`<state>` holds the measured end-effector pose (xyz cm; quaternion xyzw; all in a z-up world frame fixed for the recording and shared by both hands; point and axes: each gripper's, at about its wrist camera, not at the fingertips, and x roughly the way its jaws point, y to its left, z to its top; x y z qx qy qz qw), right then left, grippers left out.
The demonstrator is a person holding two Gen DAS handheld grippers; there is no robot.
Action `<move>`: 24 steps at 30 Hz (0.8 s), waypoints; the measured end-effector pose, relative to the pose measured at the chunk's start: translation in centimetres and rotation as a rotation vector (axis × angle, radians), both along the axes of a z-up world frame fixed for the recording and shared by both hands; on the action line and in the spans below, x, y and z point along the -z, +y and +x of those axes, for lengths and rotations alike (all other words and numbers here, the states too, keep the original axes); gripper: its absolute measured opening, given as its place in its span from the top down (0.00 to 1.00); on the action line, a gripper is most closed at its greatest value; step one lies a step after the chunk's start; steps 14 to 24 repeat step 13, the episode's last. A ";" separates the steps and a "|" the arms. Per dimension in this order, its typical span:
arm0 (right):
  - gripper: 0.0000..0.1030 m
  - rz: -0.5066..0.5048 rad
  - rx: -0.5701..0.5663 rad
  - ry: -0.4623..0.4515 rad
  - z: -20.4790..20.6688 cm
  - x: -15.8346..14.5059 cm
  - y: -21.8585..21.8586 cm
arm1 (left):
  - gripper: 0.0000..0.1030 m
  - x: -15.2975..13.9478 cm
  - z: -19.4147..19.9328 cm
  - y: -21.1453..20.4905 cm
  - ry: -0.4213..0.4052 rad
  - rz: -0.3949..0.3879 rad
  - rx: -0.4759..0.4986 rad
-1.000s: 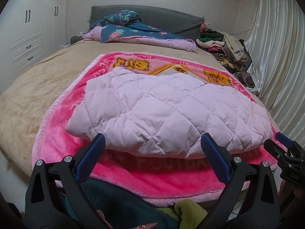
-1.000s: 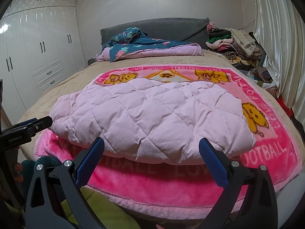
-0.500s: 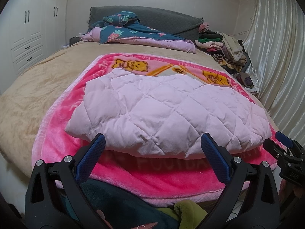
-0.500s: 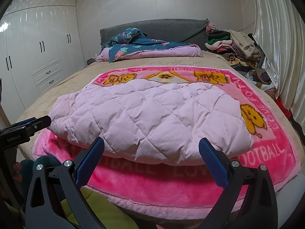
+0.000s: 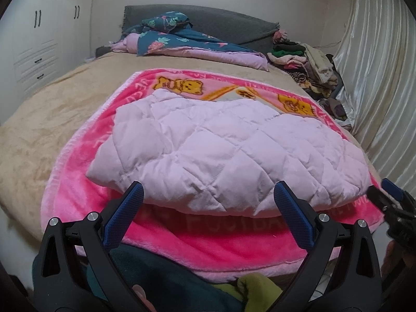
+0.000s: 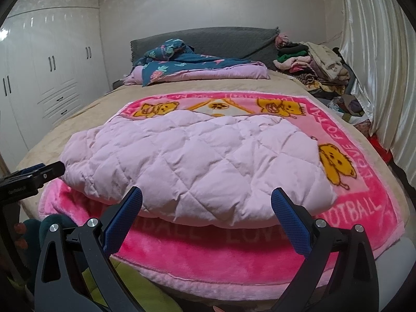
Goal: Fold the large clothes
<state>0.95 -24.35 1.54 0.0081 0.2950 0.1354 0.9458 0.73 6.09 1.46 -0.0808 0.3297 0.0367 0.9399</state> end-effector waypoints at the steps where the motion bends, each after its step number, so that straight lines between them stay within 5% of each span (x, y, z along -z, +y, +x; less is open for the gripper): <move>1: 0.04 0.003 0.016 -0.003 0.1 -0.1 -0.6 | 0.09 0.1 0.1 0.2 -0.001 0.000 -0.008; 6: 0.04 -0.001 0.183 -0.021 0.8 0.6 -6.0 | 0.09 0.7 1.3 2.6 0.011 -0.036 -0.063; 11: 0.04 -0.076 0.582 0.006 2.1 4.6 -19.6 | 0.09 1.3 4.5 10.4 0.035 -0.062 -0.232; 13: 0.04 -0.103 0.741 0.065 2.3 7.1 -25.5 | 0.09 1.5 6.3 15.0 0.042 -0.009 -0.331; 24: 0.04 -0.103 0.741 0.065 2.3 7.1 -25.5 | 0.09 1.5 6.3 15.0 0.042 -0.009 -0.331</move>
